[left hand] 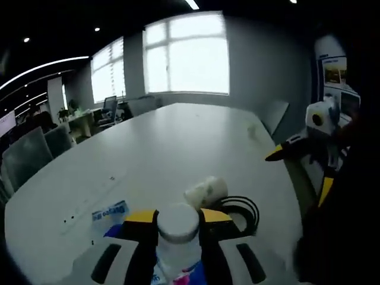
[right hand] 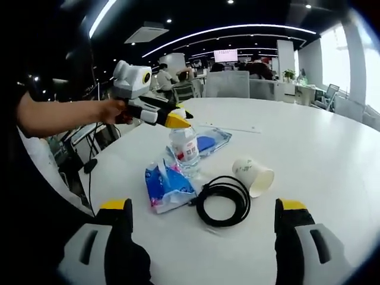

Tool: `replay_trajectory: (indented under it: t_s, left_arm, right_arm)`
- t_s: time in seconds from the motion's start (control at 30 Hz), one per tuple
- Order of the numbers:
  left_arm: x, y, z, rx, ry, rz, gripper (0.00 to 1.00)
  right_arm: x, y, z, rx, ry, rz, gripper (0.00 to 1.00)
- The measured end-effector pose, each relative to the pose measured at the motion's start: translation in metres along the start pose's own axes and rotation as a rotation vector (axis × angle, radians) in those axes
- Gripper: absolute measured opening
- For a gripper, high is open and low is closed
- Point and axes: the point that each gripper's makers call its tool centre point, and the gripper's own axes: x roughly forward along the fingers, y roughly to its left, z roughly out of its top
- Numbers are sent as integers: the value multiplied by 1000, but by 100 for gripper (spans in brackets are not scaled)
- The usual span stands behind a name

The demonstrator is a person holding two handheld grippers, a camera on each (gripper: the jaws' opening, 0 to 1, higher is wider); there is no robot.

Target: Arrange the tabletop items into an orderly group along one side of the table until the central work area is clear of visible clutter.

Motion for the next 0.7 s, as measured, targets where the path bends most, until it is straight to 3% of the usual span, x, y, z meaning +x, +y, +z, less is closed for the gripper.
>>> replay_trajectory:
  t_s: [0.23, 0.7]
  left_arm:
    - [0, -2, 2, -60, -28, -3, 24]
    - [0, 4, 1, -124, -5, 67, 22]
  right_arm:
    - [-5, -7, 6, -13, 3, -3, 100]
    - [-12, -21, 13, -6, -1, -21, 100]
